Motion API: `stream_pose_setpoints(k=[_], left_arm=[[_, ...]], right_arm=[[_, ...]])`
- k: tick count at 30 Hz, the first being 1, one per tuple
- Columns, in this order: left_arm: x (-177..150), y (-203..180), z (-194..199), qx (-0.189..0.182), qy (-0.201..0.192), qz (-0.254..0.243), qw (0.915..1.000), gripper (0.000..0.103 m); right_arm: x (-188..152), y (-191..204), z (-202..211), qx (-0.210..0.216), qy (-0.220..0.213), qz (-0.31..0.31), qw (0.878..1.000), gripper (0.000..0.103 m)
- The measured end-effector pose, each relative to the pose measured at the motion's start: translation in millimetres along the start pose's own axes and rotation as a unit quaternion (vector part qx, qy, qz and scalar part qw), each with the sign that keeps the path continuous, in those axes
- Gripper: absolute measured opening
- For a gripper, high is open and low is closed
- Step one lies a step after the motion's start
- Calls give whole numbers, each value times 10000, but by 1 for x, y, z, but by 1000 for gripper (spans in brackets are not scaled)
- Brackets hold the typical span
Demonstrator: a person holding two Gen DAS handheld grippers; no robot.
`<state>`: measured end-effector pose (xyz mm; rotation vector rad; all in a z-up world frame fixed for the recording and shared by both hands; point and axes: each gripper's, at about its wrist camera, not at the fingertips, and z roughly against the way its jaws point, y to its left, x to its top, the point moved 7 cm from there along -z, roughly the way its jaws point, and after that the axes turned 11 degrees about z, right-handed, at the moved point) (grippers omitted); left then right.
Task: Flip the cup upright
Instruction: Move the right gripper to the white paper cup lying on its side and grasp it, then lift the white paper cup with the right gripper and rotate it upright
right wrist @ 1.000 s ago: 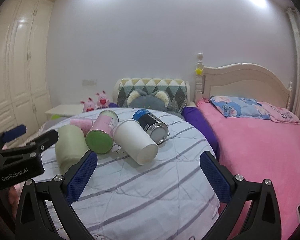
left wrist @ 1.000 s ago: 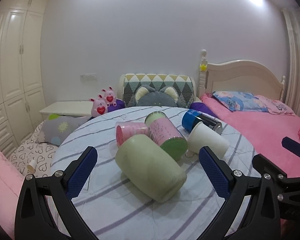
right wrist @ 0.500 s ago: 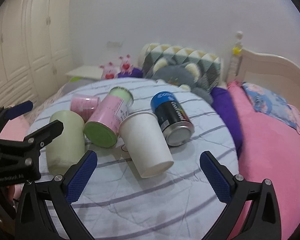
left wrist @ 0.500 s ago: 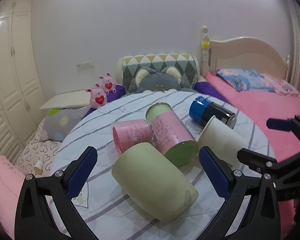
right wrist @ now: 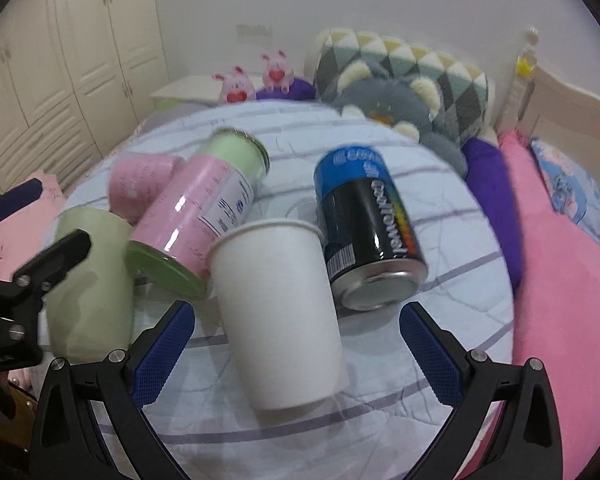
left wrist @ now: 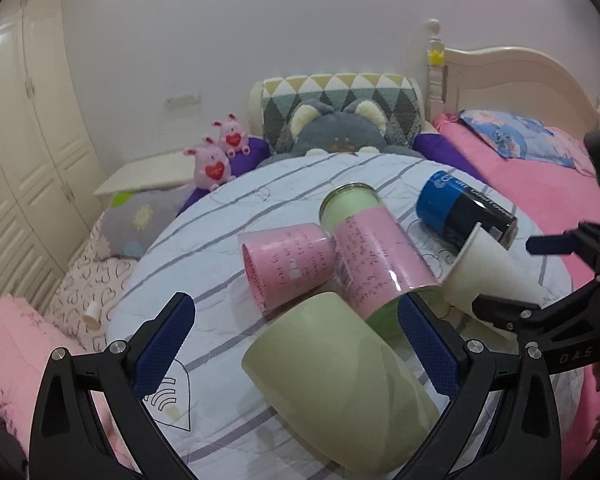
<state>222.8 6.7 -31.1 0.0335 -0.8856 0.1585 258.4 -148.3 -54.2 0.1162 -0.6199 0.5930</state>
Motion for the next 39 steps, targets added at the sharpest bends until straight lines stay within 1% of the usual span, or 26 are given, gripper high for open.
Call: stream_pose_setpoints(k=[1, 4, 6, 7, 8, 9, 10, 12, 20, 24, 27, 29, 32, 34, 37, 39], left_arm=[[0, 2, -2, 53, 17, 17, 10000, 103], [-1, 6, -6, 99, 88, 60, 9999, 103], [-2, 7, -8, 85, 129, 71, 9999, 103], [-3, 6, -9, 96, 144, 63, 9998, 103], [-4, 6, -9, 106, 156, 50, 9998, 103], [-5, 6, -9, 109, 172, 43, 9998, 103], [-5, 6, -8, 104, 185, 48, 9998, 103], [-5, 6, -8, 80, 197, 70, 9997, 103], [-5, 10, 1, 54, 182, 111, 9998, 103], [-5, 10, 10, 11, 102, 95, 9999, 103], [-6, 10, 17, -23, 56, 69, 10000, 103], [-7, 10, 21, -61, 38, 58, 10000, 103], [-9, 11, 26, -134, 27, 70, 9999, 103], [-12, 12, 30, -202, 35, 52, 9998, 103], [-14, 13, 34, -286, 35, 36, 9996, 103], [-16, 13, 36, -357, 47, 9, 9994, 103]], right_arm=[[-1, 1, -5, 92, 53, 10, 9999, 102], [-1, 6, -16, 221, 239, 123, 9994, 97], [-5, 5, -26, 150, 463, 106, 9988, 92], [-7, 4, -28, 175, 521, 57, 9985, 79], [-9, 5, -31, 316, 594, -49, 9977, 66], [-11, 5, -33, 458, 644, -146, 9968, 65], [-11, 4, -34, 488, 684, -223, 9962, 65], [-11, 4, -31, 445, 655, -259, 9965, 65], [-14, 11, -10, 508, 559, -483, 9960, 65], [-16, 12, -4, 412, 501, -618, 9960, 65], [-20, 14, 8, 377, 396, -836, 9950, 65], [-22, 15, 16, 311, 248, -1031, 9939, 65], [-28, 19, 25, 291, 165, -1322, 9907, 65], [-34, 26, 28, 265, 183, -1426, 9892, 65], [-45, 33, 32, 288, 160, -1768, 9837, 65], [-52, 37, 33, 224, 203, -1968, 9800, 65]])
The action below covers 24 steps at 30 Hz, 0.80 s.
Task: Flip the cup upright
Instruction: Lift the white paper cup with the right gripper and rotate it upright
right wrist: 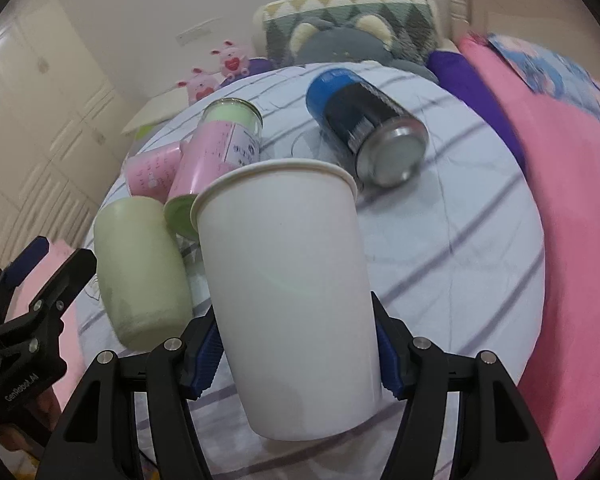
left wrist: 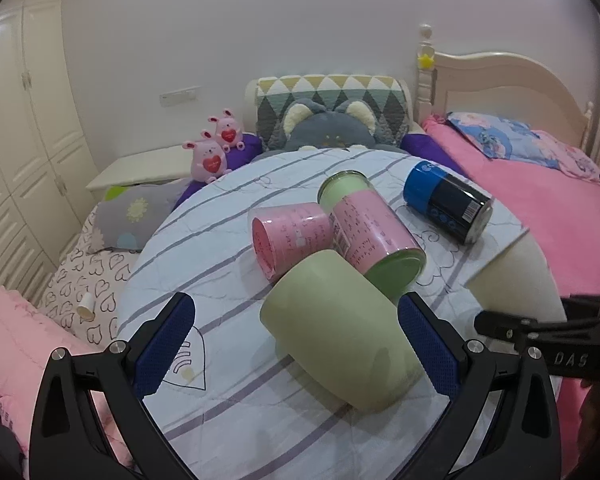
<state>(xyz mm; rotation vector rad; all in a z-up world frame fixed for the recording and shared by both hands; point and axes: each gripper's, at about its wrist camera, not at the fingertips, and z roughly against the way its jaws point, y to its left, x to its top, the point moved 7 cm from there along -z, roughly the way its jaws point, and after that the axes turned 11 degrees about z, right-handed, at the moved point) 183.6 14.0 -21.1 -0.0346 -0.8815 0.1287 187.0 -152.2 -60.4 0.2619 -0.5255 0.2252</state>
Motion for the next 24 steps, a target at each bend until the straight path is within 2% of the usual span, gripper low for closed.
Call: stream_pose_setpoints(k=[13, 14, 16, 20, 24], left_arm=[[-15, 2, -3, -369, 95, -363, 9986, 103], [-15, 1, -2, -415, 90, -381, 9984, 103], [-15, 2, -1, -469, 74, -372, 9982, 103], [-15, 3, 6, -524, 21, -304, 9982, 103], [-15, 3, 11, -489, 40, -264, 9984, 103]], right_arm=[[-35, 2, 3, -661, -48, -995, 9928, 66], [-35, 2, 2, -652, -59, -1056, 9923, 75], [-38, 4, 2, -686, -89, -1075, 9918, 83], [-39, 6, 9, -1020, -143, -875, 9908, 83], [-38, 5, 12, -917, -224, -908, 9914, 83]])
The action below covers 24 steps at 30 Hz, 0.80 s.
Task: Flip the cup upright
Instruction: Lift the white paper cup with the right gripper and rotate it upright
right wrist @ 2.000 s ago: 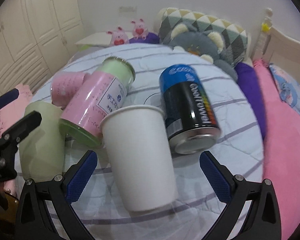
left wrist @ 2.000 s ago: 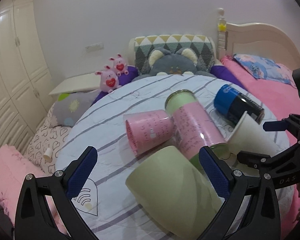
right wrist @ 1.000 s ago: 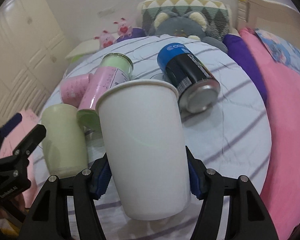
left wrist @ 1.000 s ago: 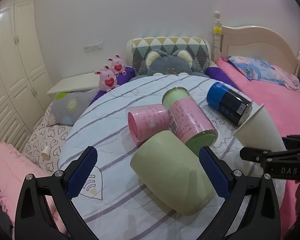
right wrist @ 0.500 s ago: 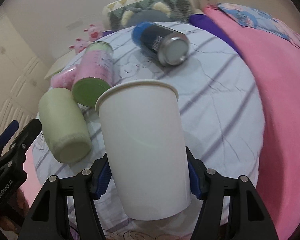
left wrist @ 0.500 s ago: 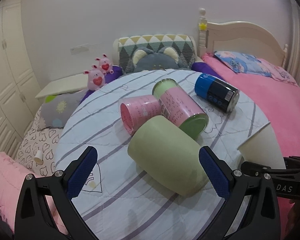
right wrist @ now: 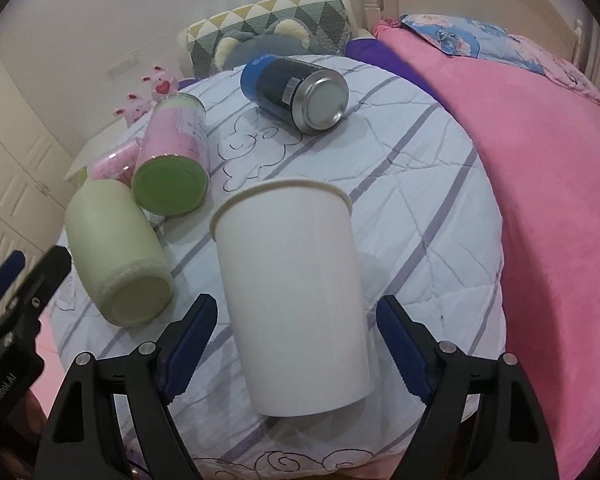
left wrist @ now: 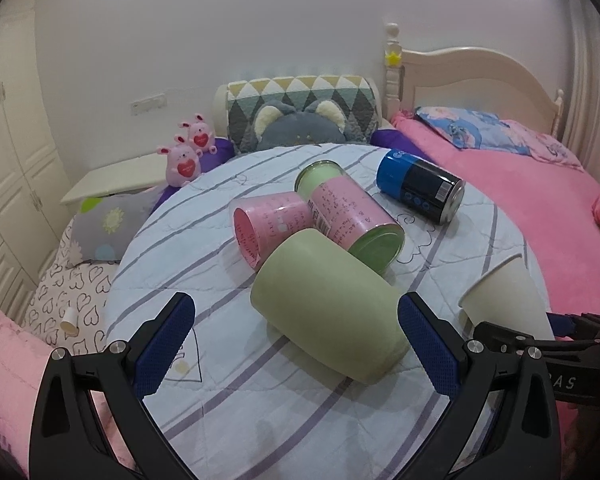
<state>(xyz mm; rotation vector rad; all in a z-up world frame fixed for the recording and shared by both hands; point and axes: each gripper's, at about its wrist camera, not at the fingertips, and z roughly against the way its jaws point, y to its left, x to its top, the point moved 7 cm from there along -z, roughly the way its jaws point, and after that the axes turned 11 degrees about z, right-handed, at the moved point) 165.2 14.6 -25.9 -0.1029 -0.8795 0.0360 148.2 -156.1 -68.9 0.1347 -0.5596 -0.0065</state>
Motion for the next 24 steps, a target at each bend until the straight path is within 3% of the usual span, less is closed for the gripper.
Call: stream_pose_setpoints(k=[12, 24], left_arm=[[1, -20, 34, 194, -76, 276, 9994, 103], [-13, -68, 59, 394, -8, 810, 9959, 103]], right_arm=[[16, -7, 25, 343, -443, 307, 9980, 83], [40, -58, 33, 446, -826, 481, 9944, 83]])
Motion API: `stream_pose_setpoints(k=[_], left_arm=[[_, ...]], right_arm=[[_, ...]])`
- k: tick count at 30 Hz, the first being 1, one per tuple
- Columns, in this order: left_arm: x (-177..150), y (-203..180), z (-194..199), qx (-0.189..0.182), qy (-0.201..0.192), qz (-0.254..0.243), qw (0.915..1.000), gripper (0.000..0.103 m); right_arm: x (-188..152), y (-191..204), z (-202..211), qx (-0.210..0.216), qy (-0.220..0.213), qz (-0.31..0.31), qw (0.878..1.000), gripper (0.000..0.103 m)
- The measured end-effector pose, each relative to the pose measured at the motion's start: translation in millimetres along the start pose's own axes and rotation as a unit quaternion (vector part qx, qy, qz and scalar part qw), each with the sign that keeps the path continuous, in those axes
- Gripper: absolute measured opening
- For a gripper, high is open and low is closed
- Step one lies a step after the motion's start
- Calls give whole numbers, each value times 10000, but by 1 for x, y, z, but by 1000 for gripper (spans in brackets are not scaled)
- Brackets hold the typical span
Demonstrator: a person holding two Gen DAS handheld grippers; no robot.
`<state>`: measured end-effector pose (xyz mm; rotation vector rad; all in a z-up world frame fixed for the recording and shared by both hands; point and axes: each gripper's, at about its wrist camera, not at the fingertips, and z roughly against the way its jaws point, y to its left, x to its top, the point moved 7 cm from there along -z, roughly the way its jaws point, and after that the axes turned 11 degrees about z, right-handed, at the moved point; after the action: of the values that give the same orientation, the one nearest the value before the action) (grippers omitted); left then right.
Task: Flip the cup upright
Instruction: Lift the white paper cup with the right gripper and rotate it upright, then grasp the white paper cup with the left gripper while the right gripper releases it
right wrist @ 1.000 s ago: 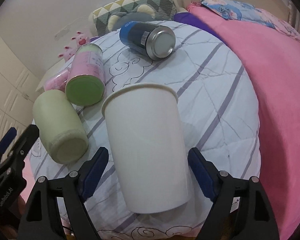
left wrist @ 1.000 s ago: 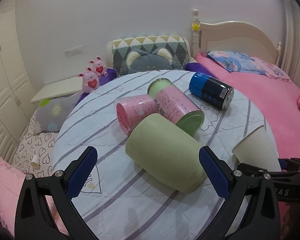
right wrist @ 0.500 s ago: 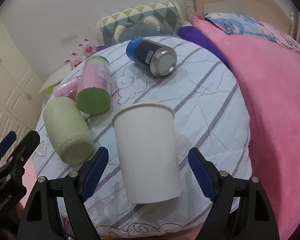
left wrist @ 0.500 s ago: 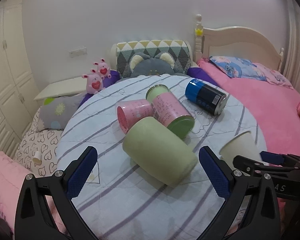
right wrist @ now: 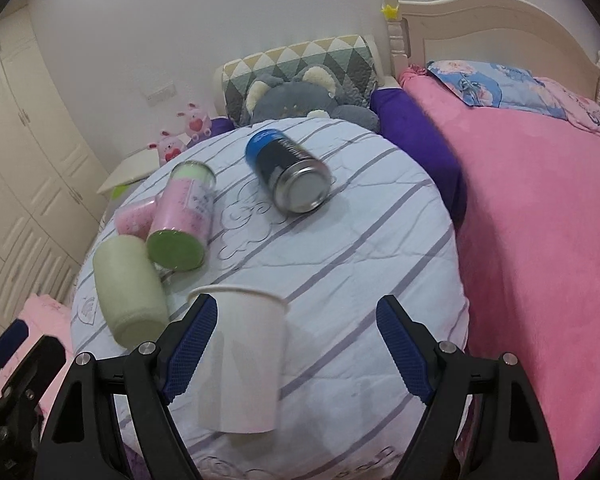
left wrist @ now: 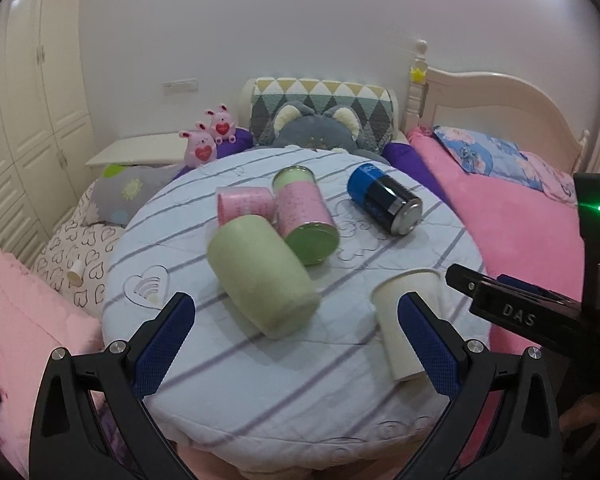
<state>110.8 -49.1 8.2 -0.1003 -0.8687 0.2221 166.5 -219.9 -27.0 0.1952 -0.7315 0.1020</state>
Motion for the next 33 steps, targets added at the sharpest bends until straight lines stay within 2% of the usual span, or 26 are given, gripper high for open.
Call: stream_pose_setpoints(k=[4, 14, 21, 29, 33], left_arm=[[-7, -24, -4, 35, 100, -83, 9999, 103], [-18, -68, -24, 279, 333, -234, 9988, 103], [-30, -88, -55, 310, 849, -188, 9957, 103], [-32, -91, -86, 694, 1138, -188, 9909, 103], [-33, -88, -97, 713, 1303, -55, 9889, 103]], right_arm=[[4, -19, -3, -54, -43, 105, 9999, 83], [9, -52, -16, 224, -128, 155, 9995, 83], [7, -67, -29, 309, -42, 219, 9993, 83], [12, -82, -40, 369, -7, 262, 9990, 83], [14, -83, -45, 358, 10, 353, 9987, 83]])
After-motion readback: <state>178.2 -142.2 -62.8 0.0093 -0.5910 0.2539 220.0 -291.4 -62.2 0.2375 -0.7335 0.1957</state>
